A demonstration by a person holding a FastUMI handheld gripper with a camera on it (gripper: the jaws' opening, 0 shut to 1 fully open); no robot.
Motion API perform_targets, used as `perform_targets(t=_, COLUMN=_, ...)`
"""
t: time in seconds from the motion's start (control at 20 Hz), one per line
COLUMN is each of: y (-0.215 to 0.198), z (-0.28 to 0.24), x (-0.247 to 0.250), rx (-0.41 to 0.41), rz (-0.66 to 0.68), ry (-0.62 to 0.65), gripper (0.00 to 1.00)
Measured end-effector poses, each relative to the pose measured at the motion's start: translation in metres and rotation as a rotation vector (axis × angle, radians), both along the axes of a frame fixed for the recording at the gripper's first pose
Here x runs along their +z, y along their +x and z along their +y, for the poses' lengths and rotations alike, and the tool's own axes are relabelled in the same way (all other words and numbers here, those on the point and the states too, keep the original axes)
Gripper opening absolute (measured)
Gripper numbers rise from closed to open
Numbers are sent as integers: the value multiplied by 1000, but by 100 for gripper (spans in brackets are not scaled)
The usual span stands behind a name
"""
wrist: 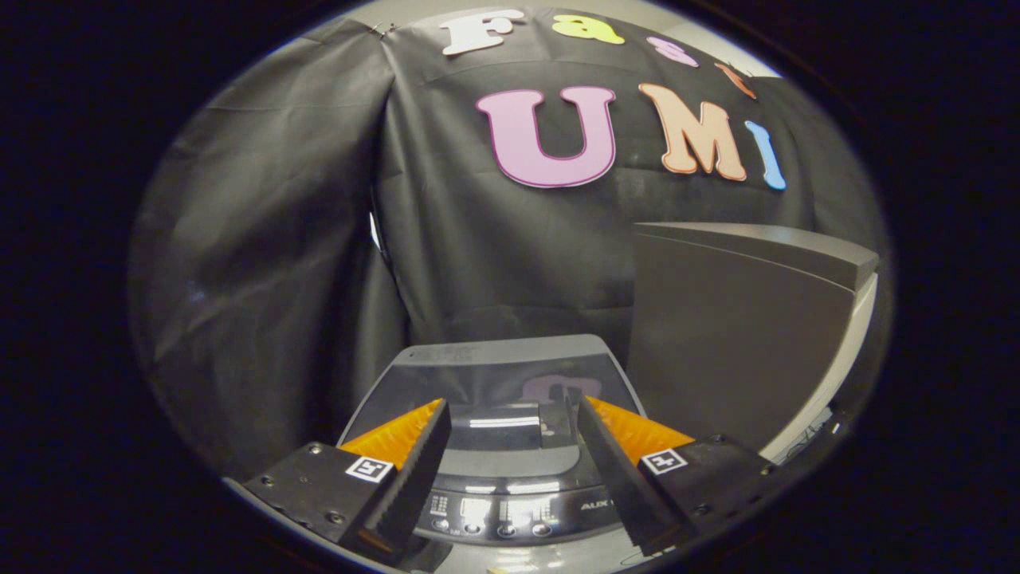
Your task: Put the clothes into the washing machine and then close the washing machine lid.
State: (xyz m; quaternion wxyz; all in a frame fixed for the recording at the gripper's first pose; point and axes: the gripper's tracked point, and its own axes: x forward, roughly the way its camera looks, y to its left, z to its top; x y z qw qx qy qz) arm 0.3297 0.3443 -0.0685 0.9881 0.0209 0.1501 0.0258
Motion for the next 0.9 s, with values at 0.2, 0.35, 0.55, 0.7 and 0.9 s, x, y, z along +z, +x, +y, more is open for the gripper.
perform_targets(t=0.2, y=-27, z=-17, x=14, rx=-3, rz=-13, ry=3, gripper=98)
perform_targets(t=0.35, y=-46, z=-29, x=25, rx=1, rz=-26, ry=-19, gripper=97)
perform_targets(t=0.55, y=-71, z=-34, x=40, rx=33, rz=-50, ry=-14, gripper=97)
perform_targets(t=0.7, y=-90, z=-38, x=57, rx=47, rz=-75, ry=6, gripper=97)
perform_targets(t=0.9, y=-114, z=-48, x=84, rx=67, rz=-136, ry=12, gripper=97)
